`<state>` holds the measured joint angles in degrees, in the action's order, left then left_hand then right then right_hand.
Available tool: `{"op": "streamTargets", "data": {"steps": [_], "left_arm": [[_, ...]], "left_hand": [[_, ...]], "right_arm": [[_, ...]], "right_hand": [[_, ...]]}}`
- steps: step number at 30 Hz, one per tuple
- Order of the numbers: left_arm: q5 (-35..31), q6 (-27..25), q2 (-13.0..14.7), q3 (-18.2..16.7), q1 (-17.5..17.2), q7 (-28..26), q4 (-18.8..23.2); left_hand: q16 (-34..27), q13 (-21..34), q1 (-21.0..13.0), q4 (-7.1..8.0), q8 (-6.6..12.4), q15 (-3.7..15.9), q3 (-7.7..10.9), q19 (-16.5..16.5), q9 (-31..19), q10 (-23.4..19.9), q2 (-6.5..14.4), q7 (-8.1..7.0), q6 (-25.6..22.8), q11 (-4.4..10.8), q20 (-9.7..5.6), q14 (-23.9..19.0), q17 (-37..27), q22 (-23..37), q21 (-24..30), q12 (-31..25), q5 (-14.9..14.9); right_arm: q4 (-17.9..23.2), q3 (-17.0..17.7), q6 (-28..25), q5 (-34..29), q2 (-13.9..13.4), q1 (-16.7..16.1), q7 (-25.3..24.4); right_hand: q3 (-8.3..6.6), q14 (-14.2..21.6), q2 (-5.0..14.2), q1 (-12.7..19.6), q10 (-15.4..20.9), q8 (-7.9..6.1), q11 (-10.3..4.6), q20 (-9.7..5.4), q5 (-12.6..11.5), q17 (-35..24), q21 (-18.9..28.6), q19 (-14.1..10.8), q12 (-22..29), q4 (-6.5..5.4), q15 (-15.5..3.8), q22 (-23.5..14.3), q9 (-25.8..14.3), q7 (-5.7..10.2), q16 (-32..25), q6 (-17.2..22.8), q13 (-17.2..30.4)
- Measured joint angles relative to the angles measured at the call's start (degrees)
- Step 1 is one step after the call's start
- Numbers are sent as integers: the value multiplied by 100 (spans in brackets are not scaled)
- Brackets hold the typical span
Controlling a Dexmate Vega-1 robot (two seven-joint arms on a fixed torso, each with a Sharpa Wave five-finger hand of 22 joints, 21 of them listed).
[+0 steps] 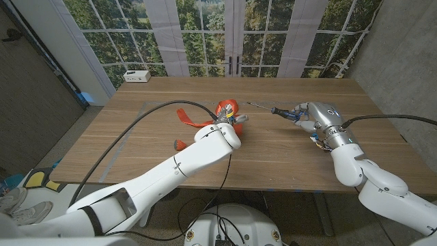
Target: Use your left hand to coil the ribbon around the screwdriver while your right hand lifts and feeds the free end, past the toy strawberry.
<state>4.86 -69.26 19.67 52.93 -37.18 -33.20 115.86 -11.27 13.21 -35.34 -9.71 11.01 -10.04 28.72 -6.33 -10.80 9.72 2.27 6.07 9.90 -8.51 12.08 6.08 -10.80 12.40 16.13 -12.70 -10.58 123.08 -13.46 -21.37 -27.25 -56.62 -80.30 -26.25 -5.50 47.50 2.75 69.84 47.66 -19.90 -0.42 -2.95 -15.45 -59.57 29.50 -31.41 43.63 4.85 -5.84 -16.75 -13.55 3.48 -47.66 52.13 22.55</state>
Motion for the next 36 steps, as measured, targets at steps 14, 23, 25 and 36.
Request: {"op": "streamTargets", "data": {"steps": [14, 23, 25, 36], "left_arm": [[-45, -114, -251, 110, 13, -158, -220], [-81, -224, -402, 130, -54, -306, -338], [-82, -223, -417, 129, -73, -319, -361], [-85, 131, -499, 57, -175, -410, -552]], "left_hand": [[-44, -1, -222, 20, 46, 36, 27, 383, -25, 10, 177, 50, 10, -52, -17, -200, 0, 27, 155, -68, 23], [-88, 19, -377, 8, 46, 13, 85, 574, -28, 11, 286, 50, 10, -52, -21, -361, 1, 27, 233, -68, 23], [-88, 26, -415, -2, 91, 13, 95, 631, -28, -1, 308, 50, 11, -63, -12, -379, 1, 27, 238, -108, 23], [-133, 9, -818, 9, 235, 234, 84, 1591, -12, -713, 287, 78, -272, 12, -155, -1039, 42, -16, 648, -335, 67]], "right_arm": [[-49, 23, 64, 31, -18, -4, 3], [-52, 34, 70, 45, -28, -21, 10], [-52, 34, 70, 45, -30, -23, 15], [-54, -14, 44, 29, -27, 44, 50]], "right_hand": [[1, 22, 0, 0, 37, 3, 21, 0, -6, -55, 45, 0, 1, 1, -20, 4, 0, 0, 42, 0, 1], [11, 41, 0, 0, 38, 3, 20, -1, -6, -80, 84, 41, 1, 11, 0, 27, 0, 0, 64, 0, 2], [12, 41, 0, 0, 49, 3, 10, -1, -6, -80, 84, 41, 1, 12, 0, 27, 0, 0, 64, 0, 2], [34, 41, 0, 0, 100, 6, 44, -1, -5, -130, 133, 40, -1, -14, 1, 26, 0, 0, 107, 0, 3]]}}
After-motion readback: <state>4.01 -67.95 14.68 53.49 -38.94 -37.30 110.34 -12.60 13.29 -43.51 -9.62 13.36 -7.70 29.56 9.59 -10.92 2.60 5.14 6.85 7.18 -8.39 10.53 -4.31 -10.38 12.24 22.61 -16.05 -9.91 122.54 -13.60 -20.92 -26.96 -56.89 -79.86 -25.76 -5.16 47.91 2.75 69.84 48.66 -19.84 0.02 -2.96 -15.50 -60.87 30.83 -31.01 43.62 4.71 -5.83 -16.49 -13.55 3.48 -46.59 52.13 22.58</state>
